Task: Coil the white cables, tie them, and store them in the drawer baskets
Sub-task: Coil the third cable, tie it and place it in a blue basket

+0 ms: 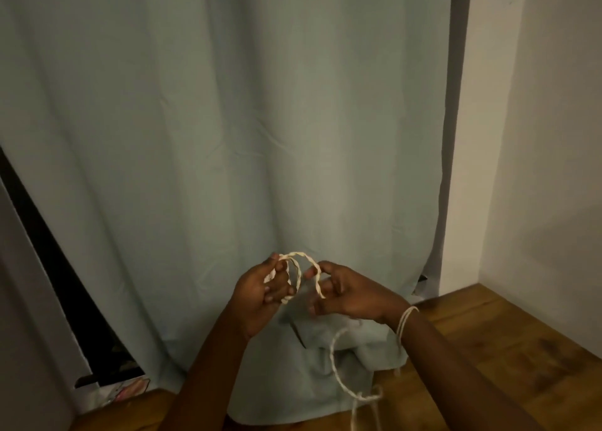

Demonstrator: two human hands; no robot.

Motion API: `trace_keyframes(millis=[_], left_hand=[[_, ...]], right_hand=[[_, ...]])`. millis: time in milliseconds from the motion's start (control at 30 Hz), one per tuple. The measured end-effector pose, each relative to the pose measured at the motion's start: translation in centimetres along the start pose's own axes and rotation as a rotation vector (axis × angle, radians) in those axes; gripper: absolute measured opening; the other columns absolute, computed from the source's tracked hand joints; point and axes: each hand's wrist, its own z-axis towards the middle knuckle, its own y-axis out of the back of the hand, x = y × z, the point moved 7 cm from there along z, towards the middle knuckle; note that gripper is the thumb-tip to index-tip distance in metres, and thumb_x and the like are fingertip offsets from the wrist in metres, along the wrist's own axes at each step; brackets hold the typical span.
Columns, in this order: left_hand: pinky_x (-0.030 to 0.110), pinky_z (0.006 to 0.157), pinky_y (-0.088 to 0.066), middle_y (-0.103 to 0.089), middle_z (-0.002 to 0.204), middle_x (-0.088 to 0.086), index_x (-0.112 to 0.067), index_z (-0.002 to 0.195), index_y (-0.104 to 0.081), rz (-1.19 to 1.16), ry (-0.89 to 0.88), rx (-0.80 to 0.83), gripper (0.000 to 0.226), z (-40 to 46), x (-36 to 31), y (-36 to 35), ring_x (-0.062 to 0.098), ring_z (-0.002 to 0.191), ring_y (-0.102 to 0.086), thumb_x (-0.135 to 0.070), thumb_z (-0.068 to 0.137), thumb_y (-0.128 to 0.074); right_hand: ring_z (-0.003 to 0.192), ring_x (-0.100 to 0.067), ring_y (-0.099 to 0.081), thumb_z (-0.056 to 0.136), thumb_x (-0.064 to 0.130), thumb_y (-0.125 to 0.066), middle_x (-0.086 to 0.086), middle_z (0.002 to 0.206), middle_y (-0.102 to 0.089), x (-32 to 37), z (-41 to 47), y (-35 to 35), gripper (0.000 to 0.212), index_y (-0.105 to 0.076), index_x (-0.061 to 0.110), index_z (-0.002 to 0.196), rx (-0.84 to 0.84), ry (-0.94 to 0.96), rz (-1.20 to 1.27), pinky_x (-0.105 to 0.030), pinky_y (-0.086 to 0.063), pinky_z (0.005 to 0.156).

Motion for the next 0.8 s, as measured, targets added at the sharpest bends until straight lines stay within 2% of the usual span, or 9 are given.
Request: trace_keyframes(millis=[100, 233, 300, 367, 433, 533, 633, 700, 800], left_hand=[[0.025, 0.058, -0.049, -0.031, 0.036, -0.006, -0.012, 0.069, -0.051, -0.144, -0.028, -0.035, 0.037, -0.8, -1.0, 0.0, 0.006, 0.029, -0.028, -0.029, 0.099, -0.038], [0.038, 0.071, -0.061, -0.059, 0.057, 0.006, -0.009, 0.068, -0.063, -0.313, -0.098, -0.008, 0.038, -1.5, -1.6, -1.3, 0.017, 0.052, -0.062, -0.028, 0.096, -0.044], [0.05, 0.084, -0.058, -0.072, 0.085, 0.02, -0.006, 0.071, -0.068, -0.392, -0.195, 0.029, 0.04, -1.3, -2.5, -2.4, 0.03, 0.082, -0.073, -0.026, 0.094, -0.043], [0.051, 0.096, -0.051, -0.067, 0.113, 0.029, -0.004, 0.081, -0.063, -0.376, -0.275, 0.045, 0.032, -0.9, -3.2, -3.4, 0.037, 0.107, -0.067, -0.023, 0.094, -0.04], [0.048, 0.104, -0.045, -0.061, 0.124, 0.029, -0.007, 0.088, -0.053, -0.236, -0.392, -0.023, 0.016, -0.1, -3.4, -2.2, 0.039, 0.118, -0.06, -0.015, 0.096, -0.041], [0.043, 0.103, -0.045, -0.067, 0.114, 0.012, -0.011, 0.1, -0.058, 0.546, -0.665, -0.226, 0.014, -0.5, -3.4, 1.1, 0.027, 0.112, -0.063, -0.018, 0.098, -0.046], [0.028, 0.103, -0.037, -0.062, 0.104, 0.014, -0.006, 0.107, -0.05, 1.243, -0.721, -0.197, 0.017, -0.6, -0.6, 2.1, 0.026, 0.099, -0.06, -0.018, 0.096, -0.044], [0.033, 0.097, -0.037, -0.068, 0.098, 0.023, -0.001, 0.101, -0.052, 1.296, -0.492, -0.09, 0.02, -1.1, 0.9, 1.8, 0.023, 0.09, -0.06, -0.019, 0.098, -0.043], [0.03, 0.071, -0.046, -0.064, 0.066, 0.018, -0.006, 0.088, -0.058, 0.863, -0.144, 0.104, 0.027, -1.8, 2.2, 0.4, 0.02, 0.06, -0.059, -0.028, 0.097, -0.044]], right_hand=[[0.072, -0.027, -0.072, 0.089, 0.017, -0.071, -0.013, 0.074, -0.073, -1.2, -0.5, 0.3, 0.007, -0.068, 0.011, 0.089, 0.009, 0.006, -0.067, -0.037, -0.057, 0.077], [0.054, -0.01, -0.056, 0.099, 0.042, -0.052, 0.001, 0.055, -0.061, -3.0, -0.3, 1.9, 0.048, -0.068, 0.006, 0.07, -0.301, -0.036, -0.2, -0.033, -0.049, 0.064], [0.061, -0.011, -0.058, 0.1, 0.043, -0.049, -0.008, 0.067, -0.066, -2.9, 0.3, -0.8, 0.048, -0.065, 0.008, 0.072, -0.214, -0.012, -0.364, -0.036, -0.05, 0.07], [0.07, -0.014, -0.06, 0.093, 0.043, -0.054, -0.008, 0.077, -0.066, -2.7, 0.6, -4.6, 0.037, -0.061, 0.011, 0.075, -0.023, -0.005, -0.496, -0.035, -0.05, 0.075], [0.076, -0.013, -0.059, 0.084, 0.039, -0.067, -0.004, 0.085, -0.065, -2.2, 0.4, -6.3, 0.028, -0.061, 0.012, 0.082, 0.09, -0.033, -0.573, -0.033, -0.052, 0.076], [0.08, -0.023, -0.065, 0.078, 0.027, -0.067, -0.007, 0.088, -0.069, -0.8, 0.1, -5.8, 0.017, -0.063, 0.013, 0.087, 0.105, -0.006, -0.704, -0.038, -0.055, 0.075], [0.08, -0.024, -0.065, 0.079, 0.024, -0.06, -0.004, 0.085, -0.07, 1.3, 0.1, -3.0, 0.009, -0.064, 0.019, 0.085, -0.059, 0.061, -0.877, -0.032, -0.051, 0.067], [0.078, -0.018, -0.066, 0.078, 0.027, -0.061, 0.0, 0.082, -0.07, 3.0, 0.3, -0.2, 0.009, -0.065, 0.022, 0.084, -0.215, 0.115, -0.88, -0.029, -0.051, 0.067], [0.067, -0.013, -0.063, 0.075, 0.02, -0.073, 0.001, 0.076, -0.068, 3.6, 1.0, 2.8, 0.014, -0.065, 0.018, 0.087, -0.25, 0.176, -0.5, -0.029, -0.051, 0.063]])
